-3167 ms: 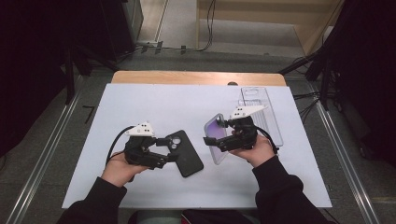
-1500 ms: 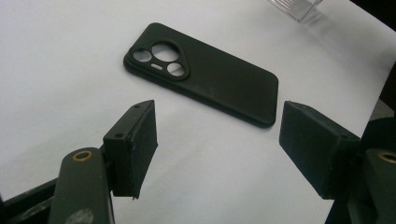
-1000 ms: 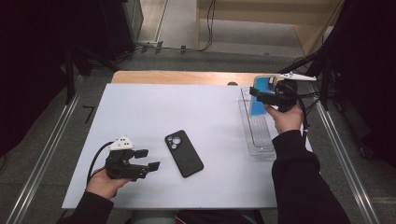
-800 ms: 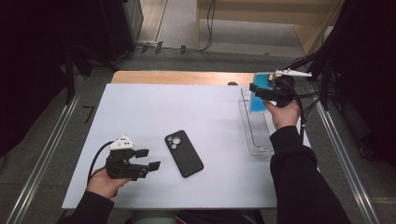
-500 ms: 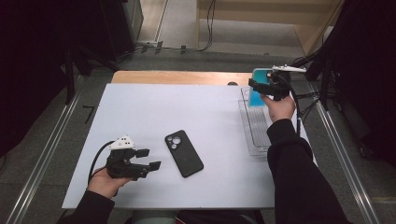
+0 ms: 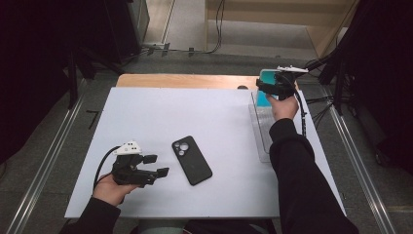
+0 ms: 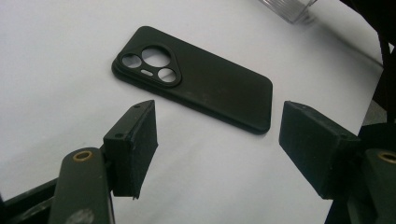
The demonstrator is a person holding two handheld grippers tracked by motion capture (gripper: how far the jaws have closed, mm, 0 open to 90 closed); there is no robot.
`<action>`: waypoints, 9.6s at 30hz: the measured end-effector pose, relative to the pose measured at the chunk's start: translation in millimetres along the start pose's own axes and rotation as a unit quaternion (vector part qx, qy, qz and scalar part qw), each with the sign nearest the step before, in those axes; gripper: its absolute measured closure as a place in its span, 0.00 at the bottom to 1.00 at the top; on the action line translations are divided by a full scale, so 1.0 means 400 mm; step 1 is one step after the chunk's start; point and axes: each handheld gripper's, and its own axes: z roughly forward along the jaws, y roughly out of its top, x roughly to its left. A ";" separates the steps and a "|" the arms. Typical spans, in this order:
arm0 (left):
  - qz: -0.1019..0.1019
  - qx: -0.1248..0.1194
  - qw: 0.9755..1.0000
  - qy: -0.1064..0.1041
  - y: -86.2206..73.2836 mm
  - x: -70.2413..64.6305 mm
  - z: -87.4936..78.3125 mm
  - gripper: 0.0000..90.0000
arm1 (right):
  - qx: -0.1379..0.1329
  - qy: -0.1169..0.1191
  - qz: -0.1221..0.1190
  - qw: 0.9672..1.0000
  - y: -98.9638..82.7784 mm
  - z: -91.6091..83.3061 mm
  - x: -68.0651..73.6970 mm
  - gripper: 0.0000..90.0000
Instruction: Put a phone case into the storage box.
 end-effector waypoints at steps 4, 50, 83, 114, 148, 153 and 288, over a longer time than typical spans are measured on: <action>-0.001 -0.001 1.000 -0.001 0.001 0.000 0.000 0.31 | 0.008 0.000 0.007 1.000 -0.011 0.021 0.000 0.17; -0.004 0.003 1.000 -0.006 0.006 0.002 0.006 0.31 | 0.052 0.008 0.023 0.998 0.006 -0.013 -0.013 0.09; -0.017 0.013 0.999 -0.026 0.033 0.022 0.017 0.31 | 0.118 0.168 -0.021 0.979 -0.056 -0.195 0.092 0.10; -0.017 0.013 0.999 -0.034 0.033 0.025 0.004 0.31 | 0.153 0.274 -0.103 0.944 -0.171 -0.325 0.166 0.16; -0.014 -0.011 0.998 -0.052 -0.006 -0.008 -0.018 0.31 | 0.155 0.337 -0.158 0.915 -0.353 -0.458 0.145 0.23; -0.010 -0.012 0.999 -0.052 -0.014 -0.014 -0.025 0.31 | 0.166 0.330 -0.173 0.913 -0.380 -0.455 0.139 0.23; -0.044 -0.017 0.998 -0.028 -0.049 0.004 -0.053 0.31 | 0.231 0.179 -0.153 0.944 -0.388 -0.123 0.629 0.06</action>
